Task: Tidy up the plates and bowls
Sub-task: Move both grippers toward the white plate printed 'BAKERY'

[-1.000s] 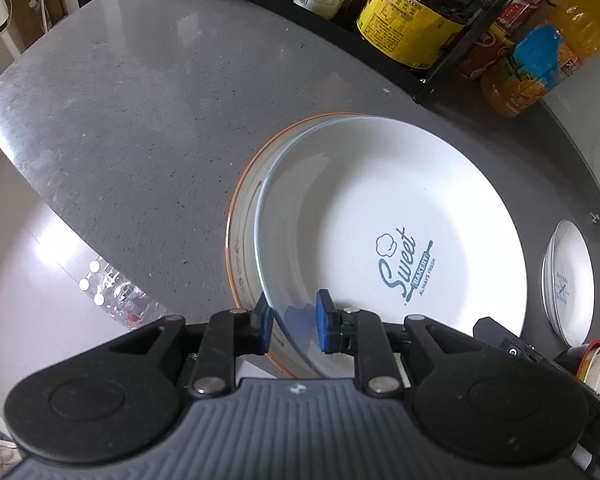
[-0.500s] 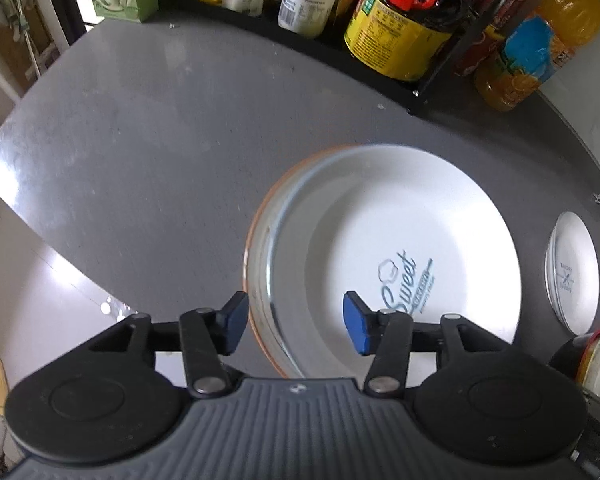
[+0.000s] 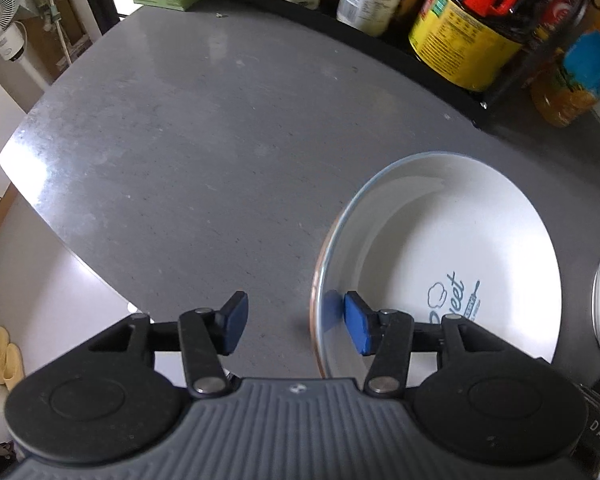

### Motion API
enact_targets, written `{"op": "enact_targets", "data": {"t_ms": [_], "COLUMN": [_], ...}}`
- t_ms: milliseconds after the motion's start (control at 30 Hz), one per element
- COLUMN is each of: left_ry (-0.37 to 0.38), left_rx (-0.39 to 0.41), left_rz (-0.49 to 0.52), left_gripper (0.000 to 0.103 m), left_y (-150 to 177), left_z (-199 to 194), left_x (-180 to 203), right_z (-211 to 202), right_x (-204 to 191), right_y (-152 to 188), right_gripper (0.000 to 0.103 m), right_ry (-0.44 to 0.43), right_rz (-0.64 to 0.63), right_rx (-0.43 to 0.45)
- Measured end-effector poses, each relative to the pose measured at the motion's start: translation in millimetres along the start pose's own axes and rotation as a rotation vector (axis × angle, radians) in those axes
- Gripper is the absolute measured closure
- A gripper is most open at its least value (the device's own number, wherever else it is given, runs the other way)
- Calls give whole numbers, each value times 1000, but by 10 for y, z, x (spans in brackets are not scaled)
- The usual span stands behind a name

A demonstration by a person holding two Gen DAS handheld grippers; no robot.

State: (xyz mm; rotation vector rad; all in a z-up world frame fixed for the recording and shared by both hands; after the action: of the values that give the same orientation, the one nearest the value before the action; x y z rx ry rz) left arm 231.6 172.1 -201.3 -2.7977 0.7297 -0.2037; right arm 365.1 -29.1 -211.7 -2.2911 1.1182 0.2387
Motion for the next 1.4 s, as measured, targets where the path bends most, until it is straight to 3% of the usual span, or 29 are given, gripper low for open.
{"op": "enact_targets", "data": {"t_ms": [233,300,367,500,767,1033,1167,1400], "left_ry": [39,26,33,82,102,131,162,195], "left_rx": [-7,1,17,66,70,42,16,47], "left_rz": [-23,-2,19,54,135,203,235,292], "left_gripper": [56,56,56,54,52,44,40,30], "left_y": [-28,-36,-56,-113,-125,-39,56,209], "left_z": [14,-12,-79,-251,-417,-543,-584,-762], "left_x": [-36,-16,19,106,393,695,892,1312], "right_z": [-33,-47,-81,-170,-360,-610,-808,-1168], "right_x": [-8,-19,-40,-63,57,185,189,346], "right_y": [-9,-13,-20,-50,-119,-171,-201,-252], "right_gripper": [77,70,57,53,23,13,8,4], "right_ry": [-13,-15,-19,-25,-1,22,76,85], "right_rz": [11,16,7,-11,18,42,-18,-28], "right_rx": [10,10,15,27,57,109,138,200]}}
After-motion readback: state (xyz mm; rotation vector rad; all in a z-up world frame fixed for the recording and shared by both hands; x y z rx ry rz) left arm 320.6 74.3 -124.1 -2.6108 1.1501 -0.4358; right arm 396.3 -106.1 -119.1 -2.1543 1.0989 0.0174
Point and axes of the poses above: each gripper's, at about its wrist camera, not at the fingertips, and z roughly the way its jaws point, x to its right, y to its underside, the point moved 5 cm from there along z, roughly the way its jaws point, and after that the axes turned 2 degrees about -y, right-handed, at the moved point
